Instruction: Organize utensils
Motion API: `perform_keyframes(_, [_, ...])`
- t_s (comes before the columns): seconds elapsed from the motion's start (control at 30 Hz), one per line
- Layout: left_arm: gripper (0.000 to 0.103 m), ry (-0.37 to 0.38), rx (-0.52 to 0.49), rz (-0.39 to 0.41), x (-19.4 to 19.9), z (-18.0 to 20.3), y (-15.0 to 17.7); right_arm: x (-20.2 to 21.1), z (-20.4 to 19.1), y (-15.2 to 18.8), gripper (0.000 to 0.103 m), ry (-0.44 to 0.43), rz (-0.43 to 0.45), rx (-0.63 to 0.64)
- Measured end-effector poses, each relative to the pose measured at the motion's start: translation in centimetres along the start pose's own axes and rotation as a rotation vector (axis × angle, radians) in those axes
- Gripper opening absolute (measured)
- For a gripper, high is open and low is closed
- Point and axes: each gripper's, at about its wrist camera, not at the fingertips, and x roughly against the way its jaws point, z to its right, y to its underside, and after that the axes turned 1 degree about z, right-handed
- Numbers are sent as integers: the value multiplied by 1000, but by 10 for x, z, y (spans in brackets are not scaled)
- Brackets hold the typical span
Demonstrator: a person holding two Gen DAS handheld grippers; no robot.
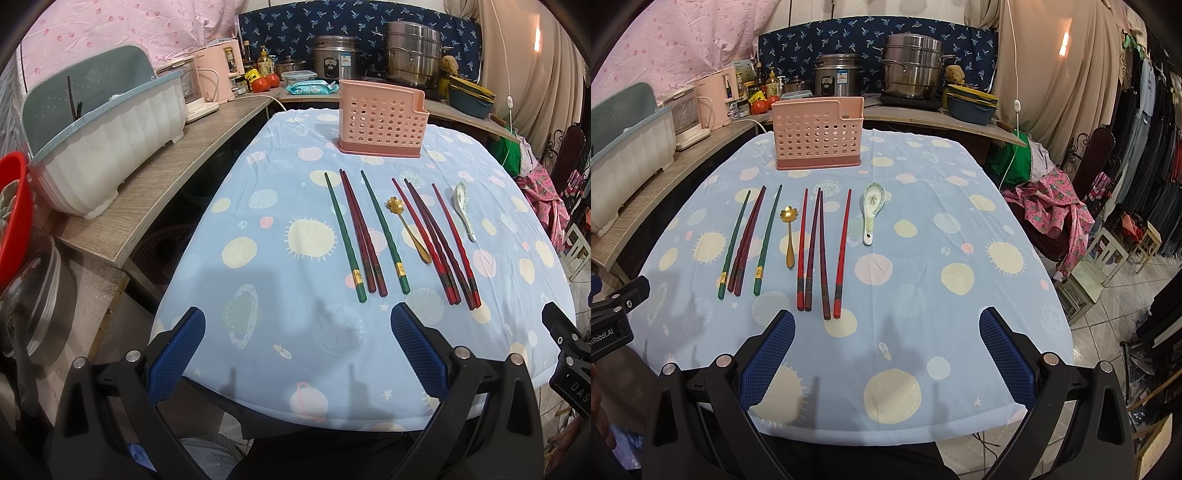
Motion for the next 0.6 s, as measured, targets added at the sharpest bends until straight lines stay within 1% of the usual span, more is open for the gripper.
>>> perform_keyframes(0.4, [96, 6, 3, -5, 0, -1, 0, 3, -3, 1, 96, -2, 1, -5])
perform_keyframes(0.5, [96, 12, 7, -15, -3, -3, 1, 1, -9, 3, 96, -4, -5, -7])
perform_keyframes(0.6, [96, 17, 14, -22, -7, -3, 0, -6, -8, 1, 96, -6, -13, -11])
